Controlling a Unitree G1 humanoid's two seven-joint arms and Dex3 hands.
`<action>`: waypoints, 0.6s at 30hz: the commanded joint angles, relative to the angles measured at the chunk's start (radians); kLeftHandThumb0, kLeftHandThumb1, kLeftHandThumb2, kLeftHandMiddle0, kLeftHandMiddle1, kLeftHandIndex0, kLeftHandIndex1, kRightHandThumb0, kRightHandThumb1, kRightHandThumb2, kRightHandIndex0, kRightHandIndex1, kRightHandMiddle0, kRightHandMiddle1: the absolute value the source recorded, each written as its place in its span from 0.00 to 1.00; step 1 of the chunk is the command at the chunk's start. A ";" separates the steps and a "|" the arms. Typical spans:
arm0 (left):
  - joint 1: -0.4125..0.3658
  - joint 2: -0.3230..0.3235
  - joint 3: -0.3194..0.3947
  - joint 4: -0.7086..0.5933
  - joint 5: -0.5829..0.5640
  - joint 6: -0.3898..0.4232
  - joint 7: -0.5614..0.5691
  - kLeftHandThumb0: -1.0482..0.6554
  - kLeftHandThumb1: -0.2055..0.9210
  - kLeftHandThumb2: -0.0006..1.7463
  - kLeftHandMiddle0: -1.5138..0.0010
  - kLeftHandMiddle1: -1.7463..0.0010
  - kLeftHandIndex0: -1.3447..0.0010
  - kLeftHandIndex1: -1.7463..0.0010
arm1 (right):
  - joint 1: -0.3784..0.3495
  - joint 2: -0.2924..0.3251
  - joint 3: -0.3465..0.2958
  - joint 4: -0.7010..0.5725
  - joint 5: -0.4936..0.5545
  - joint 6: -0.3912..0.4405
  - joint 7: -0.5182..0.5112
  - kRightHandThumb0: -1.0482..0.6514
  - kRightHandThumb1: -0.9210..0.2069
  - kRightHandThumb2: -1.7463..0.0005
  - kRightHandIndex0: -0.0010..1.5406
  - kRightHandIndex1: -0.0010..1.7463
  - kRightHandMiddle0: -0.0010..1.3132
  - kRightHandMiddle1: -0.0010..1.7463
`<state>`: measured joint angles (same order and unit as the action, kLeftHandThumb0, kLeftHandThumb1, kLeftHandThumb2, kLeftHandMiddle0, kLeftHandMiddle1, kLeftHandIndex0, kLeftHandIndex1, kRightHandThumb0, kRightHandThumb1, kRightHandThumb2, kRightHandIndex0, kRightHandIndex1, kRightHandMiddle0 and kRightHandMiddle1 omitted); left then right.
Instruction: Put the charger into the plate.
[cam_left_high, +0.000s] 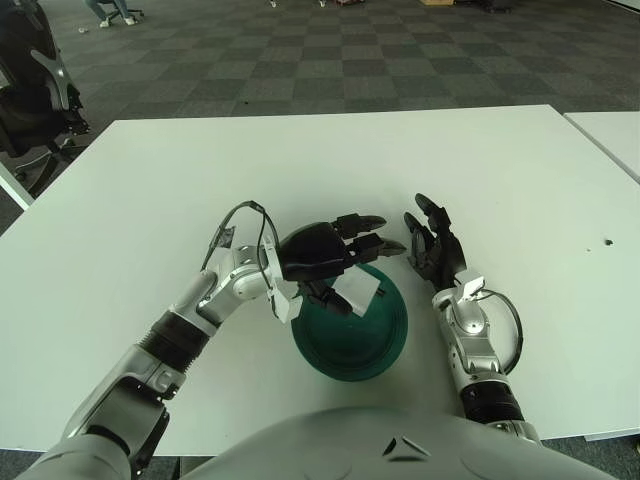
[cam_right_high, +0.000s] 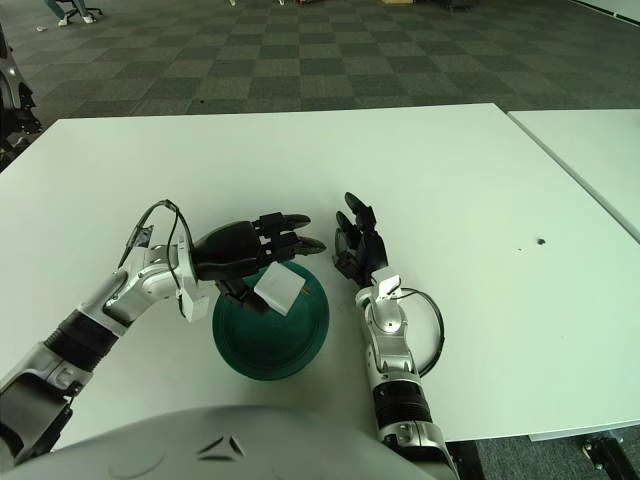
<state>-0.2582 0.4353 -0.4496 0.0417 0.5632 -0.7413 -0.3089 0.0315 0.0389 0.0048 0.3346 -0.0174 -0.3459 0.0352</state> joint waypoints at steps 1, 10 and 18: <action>0.000 0.020 0.012 -0.017 -0.021 -0.006 -0.015 0.00 1.00 0.44 1.00 1.00 1.00 0.92 | 0.079 -0.002 0.006 0.068 -0.003 0.081 -0.001 0.22 0.00 0.55 0.18 0.00 0.00 0.20; -0.048 0.078 0.063 0.011 -0.075 -0.031 -0.038 0.00 1.00 0.46 1.00 1.00 1.00 0.95 | 0.099 -0.011 0.016 0.009 -0.013 0.154 -0.009 0.20 0.00 0.58 0.18 0.00 0.00 0.15; -0.002 0.114 0.202 -0.012 -0.359 0.005 -0.055 0.00 1.00 0.38 1.00 1.00 1.00 0.99 | 0.064 -0.011 -0.004 0.093 0.005 0.148 -0.021 0.21 0.00 0.63 0.15 0.00 0.00 0.25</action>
<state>-0.2859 0.5260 -0.3151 0.0750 0.3612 -0.7728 -0.3445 0.0338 0.0279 0.0145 0.3079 -0.0199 -0.2931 0.0260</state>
